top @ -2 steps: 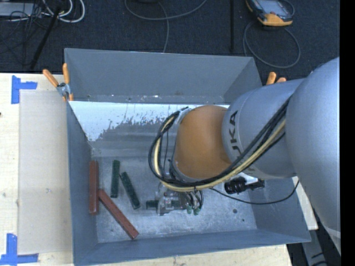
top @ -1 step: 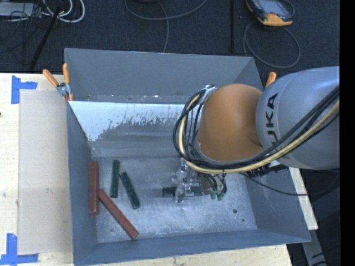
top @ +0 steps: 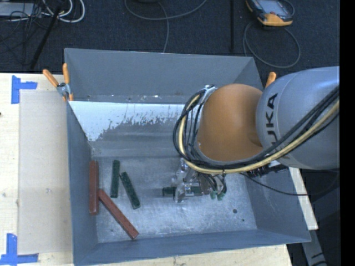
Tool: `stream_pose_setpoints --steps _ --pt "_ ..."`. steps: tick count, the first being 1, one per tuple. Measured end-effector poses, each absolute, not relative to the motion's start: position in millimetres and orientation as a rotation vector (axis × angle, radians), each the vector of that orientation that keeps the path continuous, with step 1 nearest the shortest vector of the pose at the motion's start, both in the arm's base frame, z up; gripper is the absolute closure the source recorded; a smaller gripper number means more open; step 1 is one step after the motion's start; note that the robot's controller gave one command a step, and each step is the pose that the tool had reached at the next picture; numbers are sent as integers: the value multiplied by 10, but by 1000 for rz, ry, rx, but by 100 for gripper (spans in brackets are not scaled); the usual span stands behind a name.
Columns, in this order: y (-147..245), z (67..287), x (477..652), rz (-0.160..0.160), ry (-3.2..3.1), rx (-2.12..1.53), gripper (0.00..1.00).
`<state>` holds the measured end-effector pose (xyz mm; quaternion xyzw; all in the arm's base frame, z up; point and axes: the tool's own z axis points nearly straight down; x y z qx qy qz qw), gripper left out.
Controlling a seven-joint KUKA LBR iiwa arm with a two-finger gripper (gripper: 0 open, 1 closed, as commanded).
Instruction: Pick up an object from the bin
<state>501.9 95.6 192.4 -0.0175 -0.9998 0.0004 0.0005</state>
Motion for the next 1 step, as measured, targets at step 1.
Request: stream_pose_setpoints --steps 1 --pt "653 3225 5238 1 -3117 451 100"
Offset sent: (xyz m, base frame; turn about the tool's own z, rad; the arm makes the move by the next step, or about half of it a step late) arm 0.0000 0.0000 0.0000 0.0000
